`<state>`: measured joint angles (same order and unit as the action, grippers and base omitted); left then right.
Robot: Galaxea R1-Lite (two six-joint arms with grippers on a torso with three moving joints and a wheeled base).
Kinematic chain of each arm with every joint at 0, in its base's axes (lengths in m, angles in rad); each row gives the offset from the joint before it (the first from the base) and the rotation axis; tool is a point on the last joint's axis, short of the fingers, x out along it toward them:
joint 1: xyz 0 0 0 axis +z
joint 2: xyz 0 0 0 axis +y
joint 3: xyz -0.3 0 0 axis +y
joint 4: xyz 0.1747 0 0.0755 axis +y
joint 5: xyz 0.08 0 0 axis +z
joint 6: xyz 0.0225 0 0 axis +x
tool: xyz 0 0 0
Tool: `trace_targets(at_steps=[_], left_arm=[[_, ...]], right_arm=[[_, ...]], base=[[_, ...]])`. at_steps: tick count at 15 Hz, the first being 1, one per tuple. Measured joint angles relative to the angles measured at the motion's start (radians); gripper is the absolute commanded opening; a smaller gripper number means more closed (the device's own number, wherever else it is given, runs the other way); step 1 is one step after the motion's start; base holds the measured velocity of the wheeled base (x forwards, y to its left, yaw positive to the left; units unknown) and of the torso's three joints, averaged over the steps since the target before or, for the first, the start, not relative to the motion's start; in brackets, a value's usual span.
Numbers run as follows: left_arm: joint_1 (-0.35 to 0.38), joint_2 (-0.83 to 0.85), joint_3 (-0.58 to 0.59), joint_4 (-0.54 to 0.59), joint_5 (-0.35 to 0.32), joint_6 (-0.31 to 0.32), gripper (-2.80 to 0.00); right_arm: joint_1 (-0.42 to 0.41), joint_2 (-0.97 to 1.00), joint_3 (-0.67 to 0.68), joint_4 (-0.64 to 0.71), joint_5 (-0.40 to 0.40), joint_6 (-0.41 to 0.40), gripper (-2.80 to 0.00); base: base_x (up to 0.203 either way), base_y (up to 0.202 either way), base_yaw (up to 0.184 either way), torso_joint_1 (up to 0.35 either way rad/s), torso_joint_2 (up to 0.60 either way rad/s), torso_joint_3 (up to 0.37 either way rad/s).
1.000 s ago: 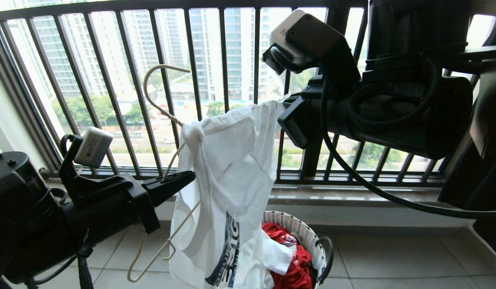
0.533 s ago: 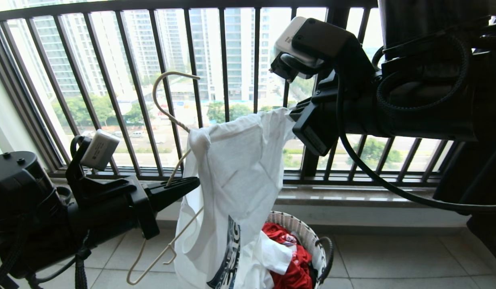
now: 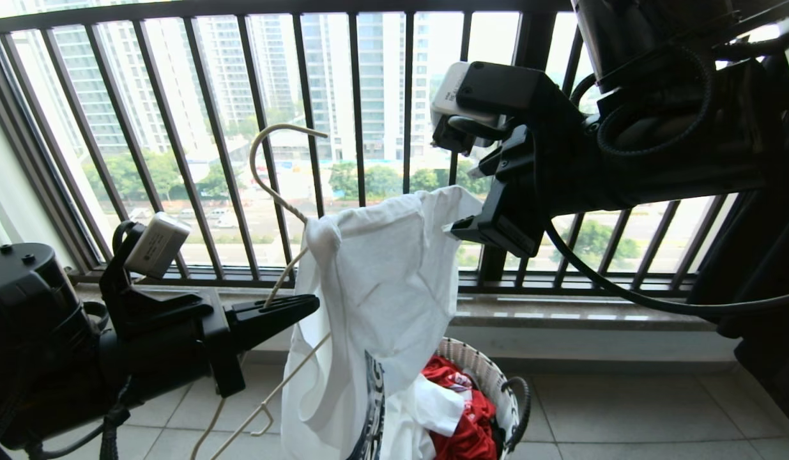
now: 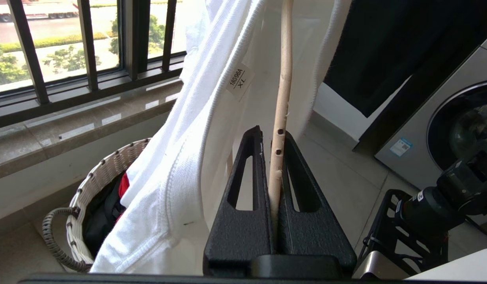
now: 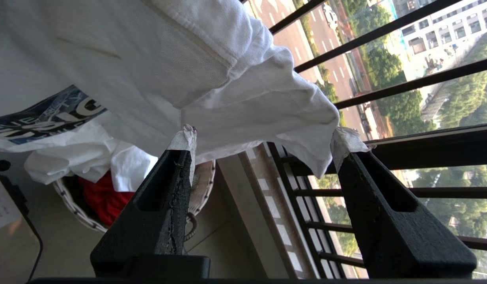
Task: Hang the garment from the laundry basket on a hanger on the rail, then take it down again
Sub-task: Hang the clothes on the clothes rack
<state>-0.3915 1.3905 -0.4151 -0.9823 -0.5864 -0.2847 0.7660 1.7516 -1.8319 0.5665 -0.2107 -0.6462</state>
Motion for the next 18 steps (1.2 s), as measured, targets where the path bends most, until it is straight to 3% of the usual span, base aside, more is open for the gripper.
trace_targets(at_steps=[5, 18], left_arm=[[-0.001, -0.051, -0.013, 0.069, -0.033, 0.001, -2.8], [-0.001, -0.085, -0.003, 0.104, -0.085, 0.002, -2.8]], right_arm=[[-0.014, 0.077, -0.113, 0.049, 0.098, -0.07, 0.0], [-0.007, 0.139, -0.128, 0.046, 0.24, -0.151, 0.0]], base=[[0.0, 0.0, 0.0, 0.0, 0.0, 0.0], [0.0, 0.0, 0.0, 0.0, 0.0, 0.0]])
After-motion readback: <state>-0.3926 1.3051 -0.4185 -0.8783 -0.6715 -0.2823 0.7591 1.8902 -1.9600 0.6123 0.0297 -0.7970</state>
